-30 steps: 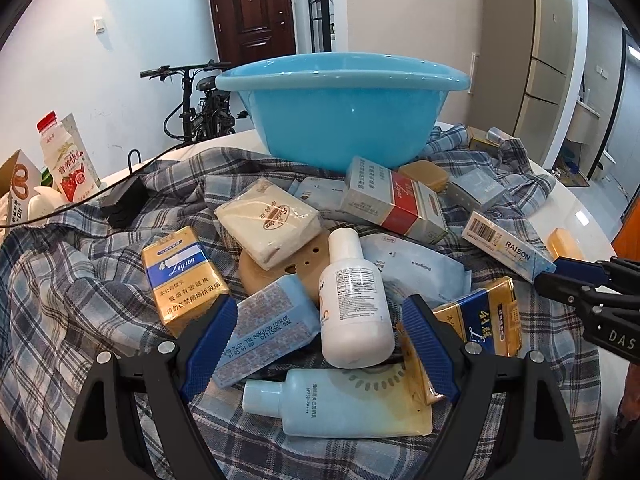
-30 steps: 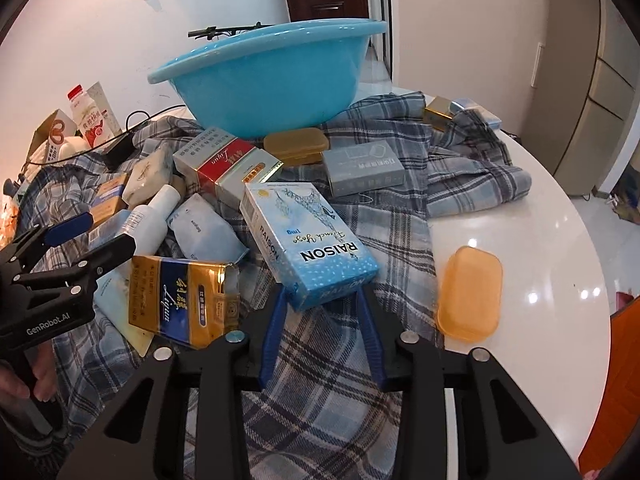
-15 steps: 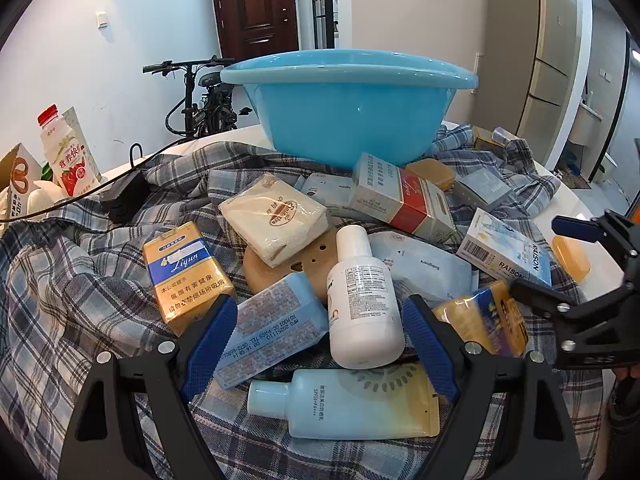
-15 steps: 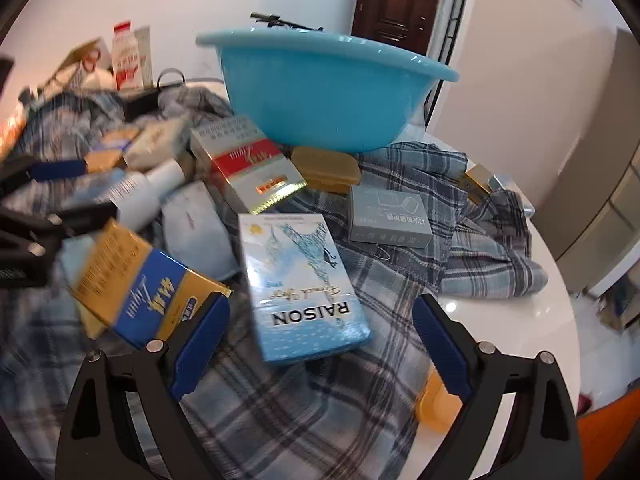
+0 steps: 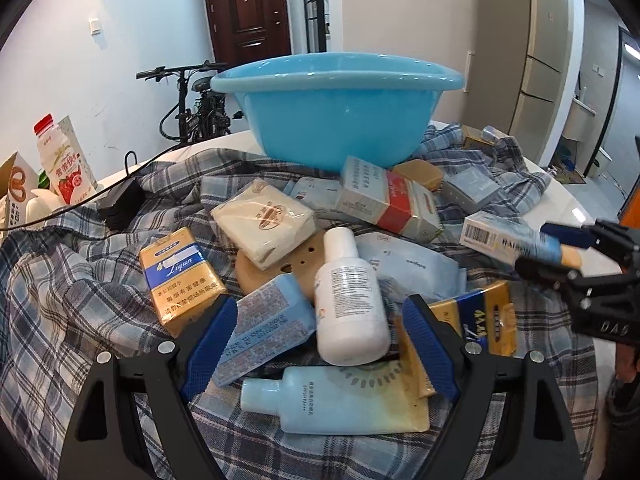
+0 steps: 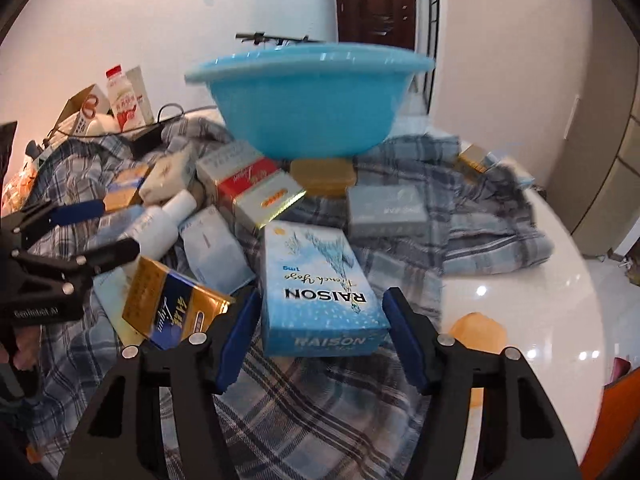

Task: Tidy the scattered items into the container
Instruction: 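Close the right gripper on the RAISON box while the left gripper grasps the gold box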

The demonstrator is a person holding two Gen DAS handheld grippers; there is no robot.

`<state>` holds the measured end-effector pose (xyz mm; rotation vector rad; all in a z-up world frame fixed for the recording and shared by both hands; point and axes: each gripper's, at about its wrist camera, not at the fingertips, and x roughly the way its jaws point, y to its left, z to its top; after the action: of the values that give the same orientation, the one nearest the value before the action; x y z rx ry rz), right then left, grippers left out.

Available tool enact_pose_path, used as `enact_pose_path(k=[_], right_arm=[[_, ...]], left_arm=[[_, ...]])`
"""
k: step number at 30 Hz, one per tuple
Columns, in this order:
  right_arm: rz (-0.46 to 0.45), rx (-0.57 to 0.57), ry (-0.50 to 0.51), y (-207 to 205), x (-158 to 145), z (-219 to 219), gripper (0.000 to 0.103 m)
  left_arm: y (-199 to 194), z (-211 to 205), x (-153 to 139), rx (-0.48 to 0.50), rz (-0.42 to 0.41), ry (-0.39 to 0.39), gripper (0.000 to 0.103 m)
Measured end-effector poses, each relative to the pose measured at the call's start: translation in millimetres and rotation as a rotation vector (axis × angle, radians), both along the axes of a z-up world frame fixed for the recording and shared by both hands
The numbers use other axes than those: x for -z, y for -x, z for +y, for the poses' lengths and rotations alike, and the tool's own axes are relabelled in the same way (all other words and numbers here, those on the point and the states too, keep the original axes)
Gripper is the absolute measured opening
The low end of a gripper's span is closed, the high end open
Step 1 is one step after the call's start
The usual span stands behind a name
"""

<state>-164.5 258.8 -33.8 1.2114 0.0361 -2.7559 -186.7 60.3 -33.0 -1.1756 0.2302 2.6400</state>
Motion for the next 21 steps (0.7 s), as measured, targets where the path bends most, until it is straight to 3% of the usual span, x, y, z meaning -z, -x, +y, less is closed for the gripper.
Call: enact_pose_path(k=[7,16,21], right_arm=[[0.036,0.053,0.001,-10.3,-15.3,9.7,0.062],[0.037,0.094,0.03,-14.5,-13.5,21.2,0.062],[0.039,0.102,0.05,-14.9,-13.5,22.5,0.062]], left_arm=[[-9.9,19.8,-3.4,0.07,-0.005,0.019,0.087],[-19.9,51.0,-3.1,0.113,-0.057,-0.014,0.087],[-27.3,77.2,1.8,0.097,-0.051,0.04,0.087]])
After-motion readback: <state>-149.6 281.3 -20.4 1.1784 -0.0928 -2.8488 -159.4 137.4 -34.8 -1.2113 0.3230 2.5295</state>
